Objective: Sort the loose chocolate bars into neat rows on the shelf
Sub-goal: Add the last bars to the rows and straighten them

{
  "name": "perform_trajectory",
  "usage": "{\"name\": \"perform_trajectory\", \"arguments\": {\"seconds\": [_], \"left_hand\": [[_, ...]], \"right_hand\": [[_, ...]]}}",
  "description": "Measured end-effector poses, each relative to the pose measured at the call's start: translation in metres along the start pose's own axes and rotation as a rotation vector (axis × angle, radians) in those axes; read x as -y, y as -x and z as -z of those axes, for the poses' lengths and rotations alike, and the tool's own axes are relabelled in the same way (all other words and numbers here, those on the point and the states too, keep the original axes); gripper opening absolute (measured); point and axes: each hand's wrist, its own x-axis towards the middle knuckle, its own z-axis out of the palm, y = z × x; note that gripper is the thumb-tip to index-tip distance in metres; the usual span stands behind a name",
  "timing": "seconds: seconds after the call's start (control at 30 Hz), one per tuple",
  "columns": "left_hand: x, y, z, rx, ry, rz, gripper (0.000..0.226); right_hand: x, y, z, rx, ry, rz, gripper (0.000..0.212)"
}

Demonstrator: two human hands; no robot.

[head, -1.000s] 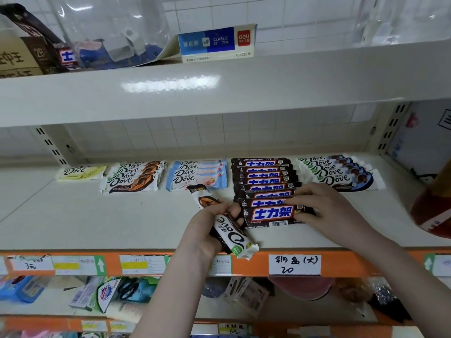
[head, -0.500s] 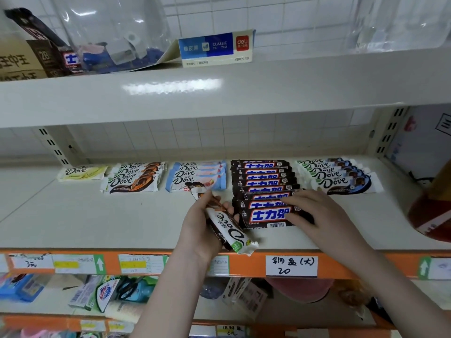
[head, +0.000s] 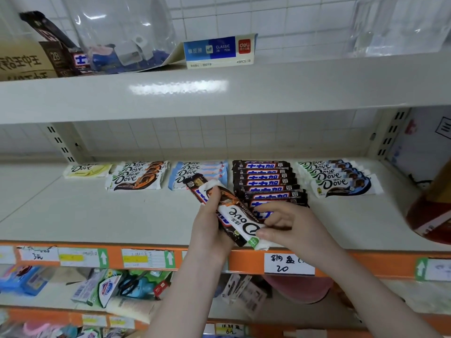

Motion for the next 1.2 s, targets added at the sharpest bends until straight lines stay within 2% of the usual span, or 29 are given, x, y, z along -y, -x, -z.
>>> {"name": "perform_trajectory", "arguments": {"seconds": [0.1,0.2,0.43,0.6,0.73,0.83,0.97,1.03,1.13,1.2], "left_hand": [[0.007,0.001,0.0,-0.023,-0.048,-0.021,0.016],[0.012,0.002,0.001,-0.05,-0.093,-0.055,0.019],[0.004,0.011,0.009,-0.046,-0.304,-0.171,0.022],[-0.017,0.026,0.024,-0.077,-0.453,-0.211,0.016],[-0.044,0.037,0.05,-0.093,-0.557,-0.183,0.022],[-0.07,0.037,0.071,-0.058,-0.631,-0.153,0.025],[-0.115,0.034,0.104,-0.016,-0.614,-0.118,0.026],[-0.144,0.033,0.123,-0.01,-0.584,-0.13,0.026],[-0.187,0.032,0.153,-0.025,-0.579,-0.161,0.029],[-0.212,0.03,0.172,-0.054,-0.555,-0.189,0.031]], "right_hand": [[0.003,-0.003,0.0,-0.069,-0.052,-0.018,0.033],[0.006,-0.004,0.001,-0.104,-0.065,-0.019,0.031],[0.01,-0.011,0.007,-0.063,-0.081,0.032,0.015],[0.022,-0.036,-0.003,-0.015,-0.146,0.057,0.016],[0.038,-0.061,-0.036,0.033,-0.19,0.052,0.026],[0.052,-0.08,-0.072,0.053,-0.191,0.049,0.026],[0.071,-0.107,-0.126,0.061,-0.223,-0.014,0.024],[0.083,-0.119,-0.153,0.035,-0.28,-0.039,0.018],[0.1,-0.137,-0.187,-0.019,-0.43,-0.073,0.02],[0.106,-0.146,-0.203,-0.068,-0.443,-0.082,0.02]]}}
